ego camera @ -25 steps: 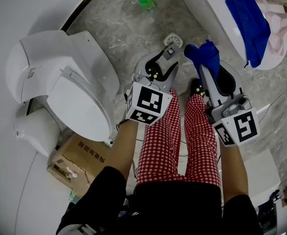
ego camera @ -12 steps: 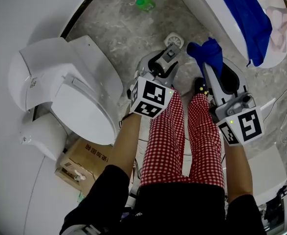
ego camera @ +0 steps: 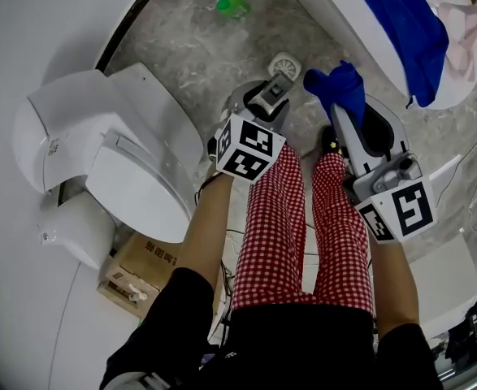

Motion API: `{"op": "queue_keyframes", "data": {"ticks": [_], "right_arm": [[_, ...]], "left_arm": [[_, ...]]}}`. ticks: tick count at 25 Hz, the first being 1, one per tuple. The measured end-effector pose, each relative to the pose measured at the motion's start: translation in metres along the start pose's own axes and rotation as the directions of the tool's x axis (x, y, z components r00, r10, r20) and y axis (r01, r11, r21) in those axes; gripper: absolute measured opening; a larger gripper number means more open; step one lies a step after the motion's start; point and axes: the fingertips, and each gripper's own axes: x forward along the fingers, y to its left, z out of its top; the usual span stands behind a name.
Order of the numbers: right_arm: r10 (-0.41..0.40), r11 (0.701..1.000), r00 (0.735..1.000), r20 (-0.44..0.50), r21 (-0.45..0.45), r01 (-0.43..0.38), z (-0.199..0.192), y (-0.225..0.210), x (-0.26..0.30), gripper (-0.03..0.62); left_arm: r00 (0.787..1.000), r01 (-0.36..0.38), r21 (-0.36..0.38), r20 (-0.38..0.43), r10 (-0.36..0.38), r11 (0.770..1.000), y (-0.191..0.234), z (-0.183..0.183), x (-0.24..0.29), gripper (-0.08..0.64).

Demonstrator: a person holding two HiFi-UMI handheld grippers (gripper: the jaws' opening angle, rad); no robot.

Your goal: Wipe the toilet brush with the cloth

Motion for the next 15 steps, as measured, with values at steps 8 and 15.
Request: {"op": "queue_keyframes", "data": {"ticks": [8, 15], "right_arm": [[0.003, 1.000, 1.000, -0.018, -0.001, -0.003, -0.003, -0.008, -0.006, 0.064], [-0.017, 1.000, 1.000, -0.005, 0.009, 0.017, -0.004, -0.016, -0.010, 0.064]], "left_arm": [[0.997, 0.004, 0.050, -0.077, -0.001, 0.999, -0.004, -0.007, 0.021, 0.206], [0.990, 0.018, 0.047, -0.143, -0.011, 0.999, -0.001, -0.019, 0.033, 0.206]]}}
